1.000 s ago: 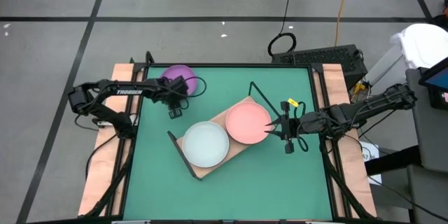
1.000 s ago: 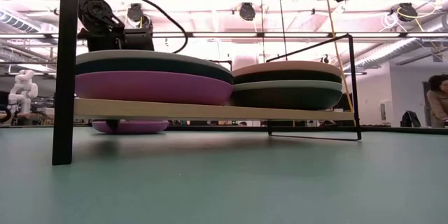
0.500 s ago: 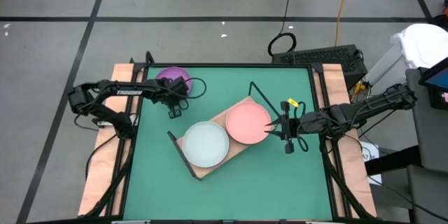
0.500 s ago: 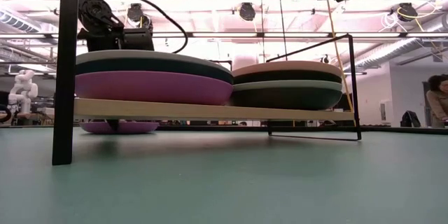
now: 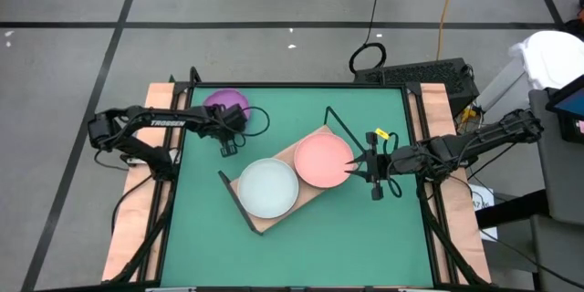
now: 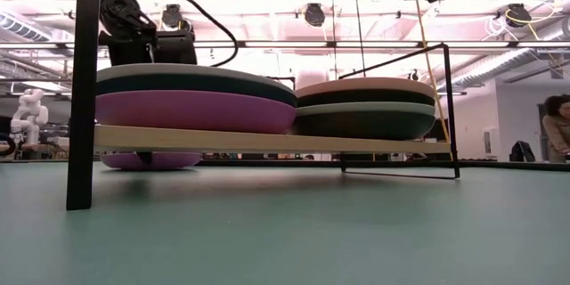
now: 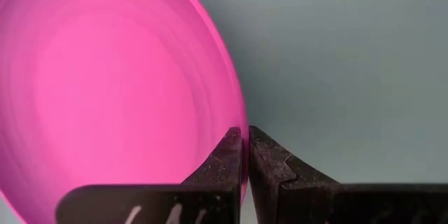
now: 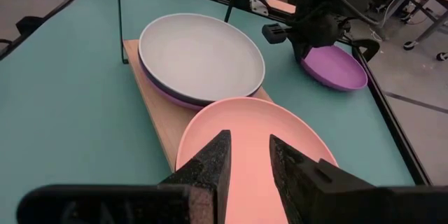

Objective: Place and stack plates onto a shelf
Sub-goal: Stack the violet plate on top of the gray plate on the shelf

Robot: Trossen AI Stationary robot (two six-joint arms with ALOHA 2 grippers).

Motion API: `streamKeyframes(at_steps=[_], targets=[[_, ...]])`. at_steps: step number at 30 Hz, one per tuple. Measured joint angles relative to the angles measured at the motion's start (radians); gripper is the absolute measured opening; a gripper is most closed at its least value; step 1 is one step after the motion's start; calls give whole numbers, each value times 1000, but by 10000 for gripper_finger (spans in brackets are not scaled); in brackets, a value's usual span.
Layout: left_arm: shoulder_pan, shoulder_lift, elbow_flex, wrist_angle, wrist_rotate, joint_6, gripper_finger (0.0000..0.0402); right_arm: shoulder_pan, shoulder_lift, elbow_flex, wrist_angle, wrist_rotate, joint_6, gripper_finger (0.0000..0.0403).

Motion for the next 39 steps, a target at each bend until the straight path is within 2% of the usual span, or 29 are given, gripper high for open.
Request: streamKeyframes(at_steps=[6,13,23,29,39], targets=[[-15,-11,28,-30,-3,-27,10,0,0,0,0,0,0,72],[-21,-60,67,-49,-16,-32,10,0,0,0,0,2,-1,6],[-50,-165,185,-150,-20,-33,10,0,0,0,8,4,2,1],[-128,-181,270,-206,-18,-28,10,0,0,0,8,4,1,1],[-299,-181,417,-263,-15,-192,10,0,0,0,8,4,0,1]])
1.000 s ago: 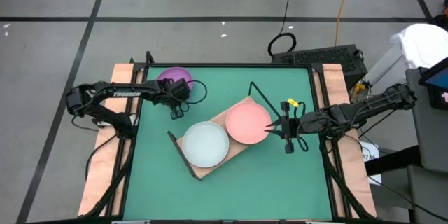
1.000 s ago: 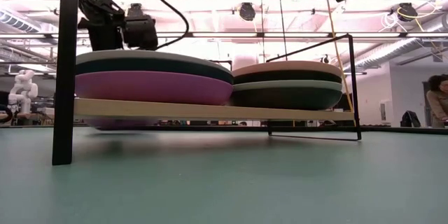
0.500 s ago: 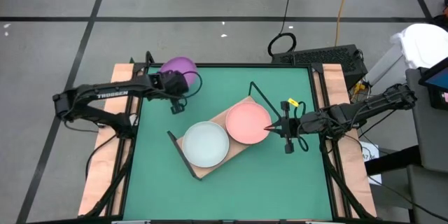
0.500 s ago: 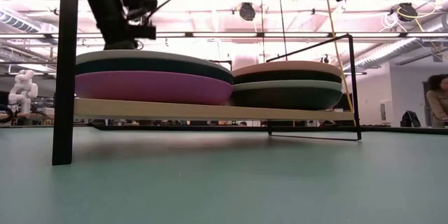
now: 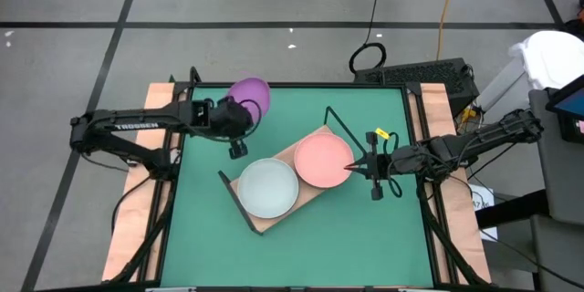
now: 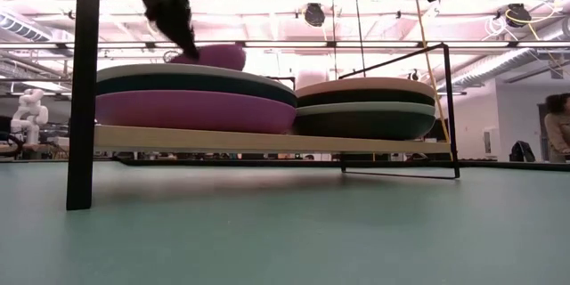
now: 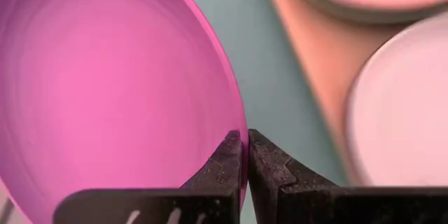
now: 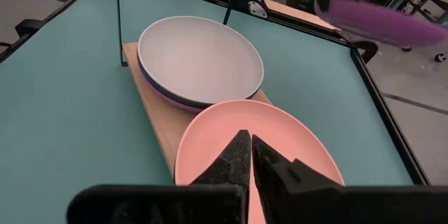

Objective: Place and stack plates onto a shelf
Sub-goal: Stack the violet plate on top of the gray plate on the shelf

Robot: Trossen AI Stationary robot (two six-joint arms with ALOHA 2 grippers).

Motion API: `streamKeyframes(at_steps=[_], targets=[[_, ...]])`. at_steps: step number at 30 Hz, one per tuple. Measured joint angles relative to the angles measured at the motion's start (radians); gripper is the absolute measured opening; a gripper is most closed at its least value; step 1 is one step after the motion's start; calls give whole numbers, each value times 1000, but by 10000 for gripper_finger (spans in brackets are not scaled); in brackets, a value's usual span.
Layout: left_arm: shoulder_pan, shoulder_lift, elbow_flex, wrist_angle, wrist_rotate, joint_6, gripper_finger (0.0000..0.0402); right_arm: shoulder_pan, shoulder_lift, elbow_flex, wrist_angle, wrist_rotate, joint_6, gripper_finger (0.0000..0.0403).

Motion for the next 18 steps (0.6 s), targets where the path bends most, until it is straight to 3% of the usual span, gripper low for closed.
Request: streamKeyframes(at_steps=[9,18], targets=[[-180,0,126,-7,-5,-155,10,0,0,0,0,0,0,0],[-377,1,135,68,-23,-271,10,0,0,0,-1,0,0,0]])
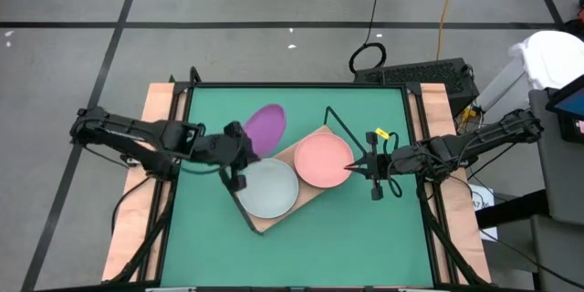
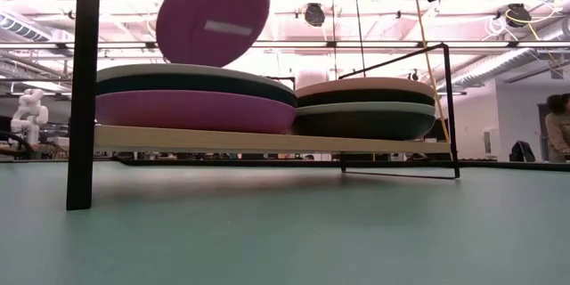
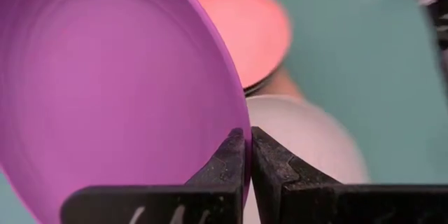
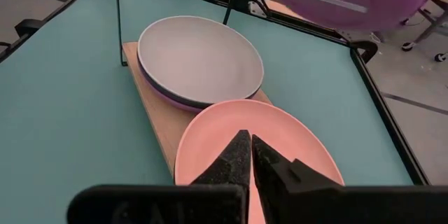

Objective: Place and stack plates onto a shelf
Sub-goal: Stack the violet plate on top of the gray plate on the shelf

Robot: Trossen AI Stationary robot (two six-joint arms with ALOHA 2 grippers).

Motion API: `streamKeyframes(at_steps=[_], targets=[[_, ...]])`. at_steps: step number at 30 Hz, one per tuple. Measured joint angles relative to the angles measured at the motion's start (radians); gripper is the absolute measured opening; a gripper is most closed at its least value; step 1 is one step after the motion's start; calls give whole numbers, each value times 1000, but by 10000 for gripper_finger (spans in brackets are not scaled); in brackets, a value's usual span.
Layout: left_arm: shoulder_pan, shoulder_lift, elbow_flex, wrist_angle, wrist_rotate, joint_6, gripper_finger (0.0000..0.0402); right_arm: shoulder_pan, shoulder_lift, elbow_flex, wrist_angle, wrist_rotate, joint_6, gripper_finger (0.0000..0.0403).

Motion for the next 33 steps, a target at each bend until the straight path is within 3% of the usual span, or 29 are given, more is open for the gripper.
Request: streamKeyframes(at_steps=[14,26,33], targets=[[-224,92,0,162,0,-157,10,0,0,0,0,0,0,0],[-282,132,0,174,53,-240,10,0,0,0,1,-1,0,0],[-279,140,0,75,38,-250,10,0,0,0,1,-2,0,0]])
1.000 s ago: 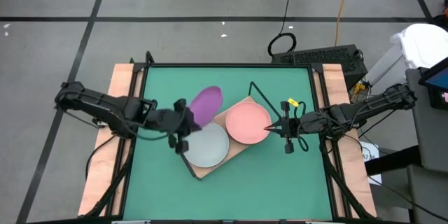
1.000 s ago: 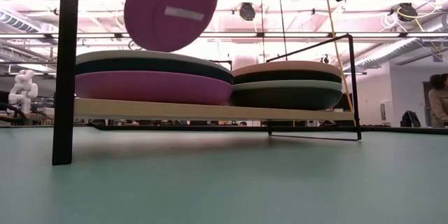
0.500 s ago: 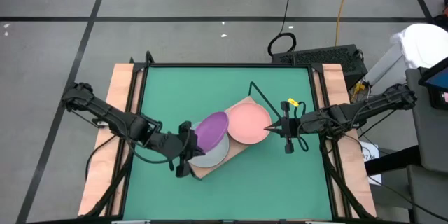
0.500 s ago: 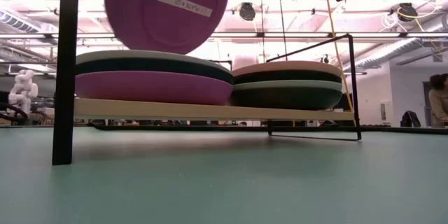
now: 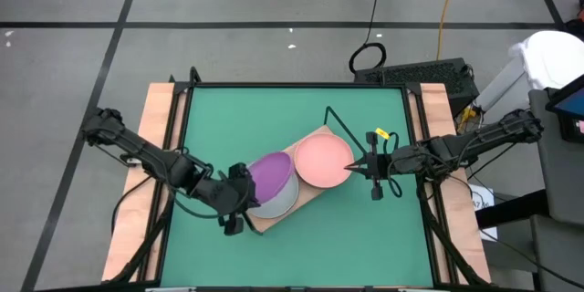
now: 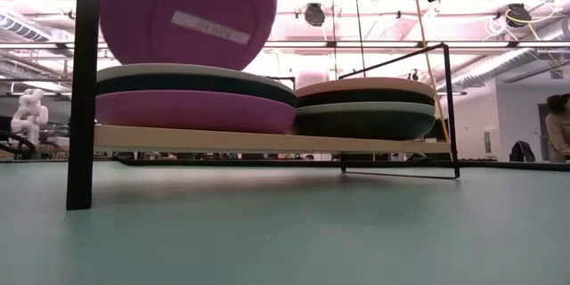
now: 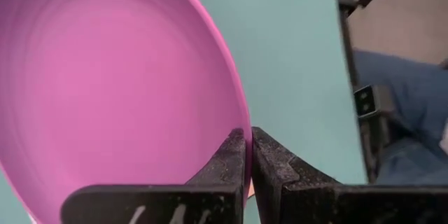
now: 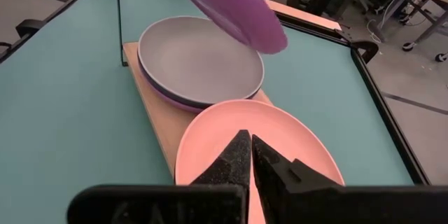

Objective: Place and stack plates onto a shelf
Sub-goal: Stack the violet plate on top of the gray plate on the shelf

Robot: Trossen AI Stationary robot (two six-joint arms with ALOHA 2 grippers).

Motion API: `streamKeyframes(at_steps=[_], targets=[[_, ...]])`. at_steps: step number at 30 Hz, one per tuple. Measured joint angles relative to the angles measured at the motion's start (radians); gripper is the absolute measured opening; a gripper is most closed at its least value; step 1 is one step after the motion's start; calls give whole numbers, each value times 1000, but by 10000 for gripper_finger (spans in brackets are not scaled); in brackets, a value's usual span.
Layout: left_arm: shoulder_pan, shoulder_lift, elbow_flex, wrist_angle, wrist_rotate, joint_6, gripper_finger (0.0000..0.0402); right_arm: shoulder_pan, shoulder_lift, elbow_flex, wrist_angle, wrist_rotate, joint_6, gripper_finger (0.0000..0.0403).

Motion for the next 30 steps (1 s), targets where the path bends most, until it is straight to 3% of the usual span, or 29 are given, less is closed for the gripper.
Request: streamKeyframes(at_steps=[24,30], targets=[[32,83,-1,-16,35,-42,33,0,0,0,0,-1,0,0],[32,83,-1,-10,59,-52,77,0,0,0,0,-1,0,0]])
